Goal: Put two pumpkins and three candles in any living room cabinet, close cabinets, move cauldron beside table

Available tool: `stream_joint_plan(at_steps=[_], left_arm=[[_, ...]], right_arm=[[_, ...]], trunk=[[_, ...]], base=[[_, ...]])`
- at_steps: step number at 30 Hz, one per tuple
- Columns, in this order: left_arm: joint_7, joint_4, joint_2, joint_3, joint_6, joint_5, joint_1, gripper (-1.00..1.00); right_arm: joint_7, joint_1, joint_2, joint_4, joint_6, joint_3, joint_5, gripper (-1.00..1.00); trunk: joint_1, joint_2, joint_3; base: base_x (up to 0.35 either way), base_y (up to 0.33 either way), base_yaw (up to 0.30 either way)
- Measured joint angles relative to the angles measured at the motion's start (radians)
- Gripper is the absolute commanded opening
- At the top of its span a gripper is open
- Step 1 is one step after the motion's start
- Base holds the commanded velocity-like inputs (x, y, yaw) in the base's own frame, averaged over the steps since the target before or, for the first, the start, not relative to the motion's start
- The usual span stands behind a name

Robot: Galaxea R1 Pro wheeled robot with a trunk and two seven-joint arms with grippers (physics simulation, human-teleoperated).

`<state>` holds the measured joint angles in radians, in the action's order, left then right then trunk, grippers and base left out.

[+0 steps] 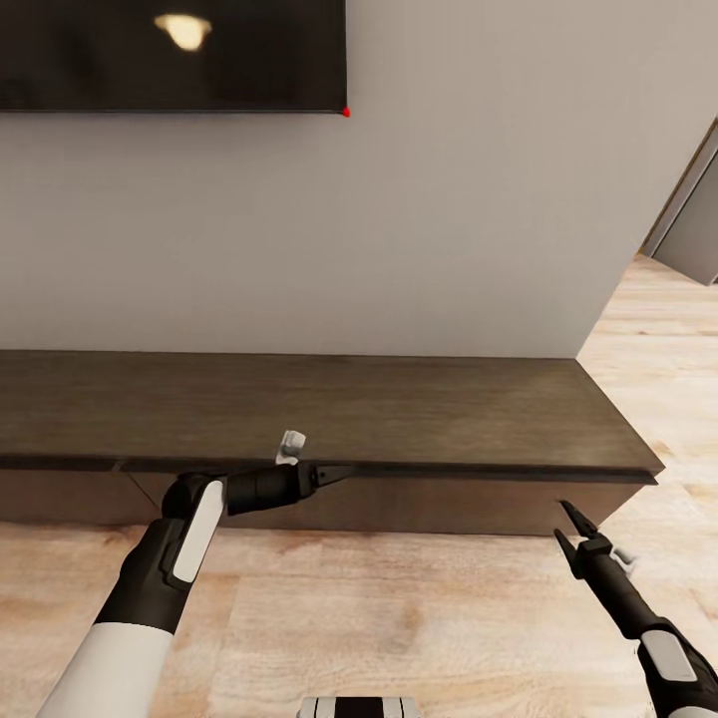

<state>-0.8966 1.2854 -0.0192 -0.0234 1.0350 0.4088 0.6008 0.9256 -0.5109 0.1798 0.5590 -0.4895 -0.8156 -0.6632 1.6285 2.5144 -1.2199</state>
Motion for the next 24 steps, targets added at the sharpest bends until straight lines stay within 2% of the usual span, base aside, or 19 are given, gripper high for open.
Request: stream_joint_plan(at_steps=[7,10,17,24], left_arm=[[0.001,0.000,0.000,0.000,-0.002,0.000,0.000,1.00],[0.001,0.000,0.000,0.000,-0.003,-0.001,0.000,1.00],[0.002,0.000,0.000,0.000,-0.006,-0.004,0.000,1.00],[0.003,0.000,0.000,-0.001,-0.008,-0.005,0.000,1.00]], right_arm=[[0.019,0.004,0.013,0.000,0.000,0.000,-0.002,1.00],[0.063,0.005,0.016,-0.002,-0.001,-0.001,-0.003,1.00],[0.097,0.009,0.024,-0.007,-0.004,-0.001,-0.001,1.00],[0.105,0.009,0.030,-0.008,-0.043,-0.002,-0.001,1.00]], trunk=[[0.000,0.000,0.000],[0.000,0.000,0.000],[0.003,0.002,-0.027],[0.006,0.003,-0.054]], base=[[0.000,0.000,0.000],[0.000,0.000,0.000],[0.000,0.000,0.000],[0.000,0.000,0.000]])
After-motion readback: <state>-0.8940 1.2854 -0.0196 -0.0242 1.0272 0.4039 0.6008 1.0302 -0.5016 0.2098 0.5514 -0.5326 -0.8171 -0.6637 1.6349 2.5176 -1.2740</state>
